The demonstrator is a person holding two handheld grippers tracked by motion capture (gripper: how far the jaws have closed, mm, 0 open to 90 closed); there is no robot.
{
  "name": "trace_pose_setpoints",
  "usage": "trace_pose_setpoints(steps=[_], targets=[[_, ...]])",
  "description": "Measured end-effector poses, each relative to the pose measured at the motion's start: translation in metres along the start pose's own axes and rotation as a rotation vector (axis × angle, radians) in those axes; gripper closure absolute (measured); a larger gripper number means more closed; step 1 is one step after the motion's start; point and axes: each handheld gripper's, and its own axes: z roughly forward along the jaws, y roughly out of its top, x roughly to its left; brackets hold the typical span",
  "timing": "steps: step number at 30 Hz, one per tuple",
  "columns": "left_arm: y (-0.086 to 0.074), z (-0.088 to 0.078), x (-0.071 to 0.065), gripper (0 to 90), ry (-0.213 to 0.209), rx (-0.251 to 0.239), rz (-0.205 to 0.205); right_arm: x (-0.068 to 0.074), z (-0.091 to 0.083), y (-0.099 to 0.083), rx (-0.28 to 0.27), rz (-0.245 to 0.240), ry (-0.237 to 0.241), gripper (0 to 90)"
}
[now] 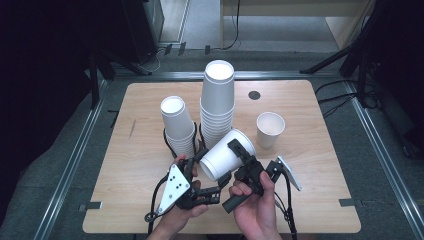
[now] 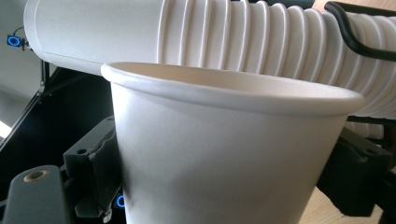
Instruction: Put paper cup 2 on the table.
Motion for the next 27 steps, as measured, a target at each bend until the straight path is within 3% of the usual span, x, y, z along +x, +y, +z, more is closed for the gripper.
trace_pose_setpoints(steps=[9, 16, 18, 27], targets=[[0.006, -0.002, 0.0, 9.7, -0.003, 0.023, -0.001, 0.001, -0.001, 0.004, -0.034, -0.022, 0.001, 13.3], [0.007, -0.003, 0.001, 5.9, -0.007, 0.03, -0.004, 0.004, -0.003, 0.006, -0.073, -0.069, 0.008, 13.4], [0.007, -0.002, 0.001, 2.6, -0.014, 0.041, -0.009, 0.006, -0.003, 0.009, -0.092, -0.104, 0.001, 13.3], [0.006, -0.002, 0.001, 1.9, -0.027, 0.058, -0.013, 0.011, -0.007, 0.018, -0.127, -0.175, -0.001, 13.4]])
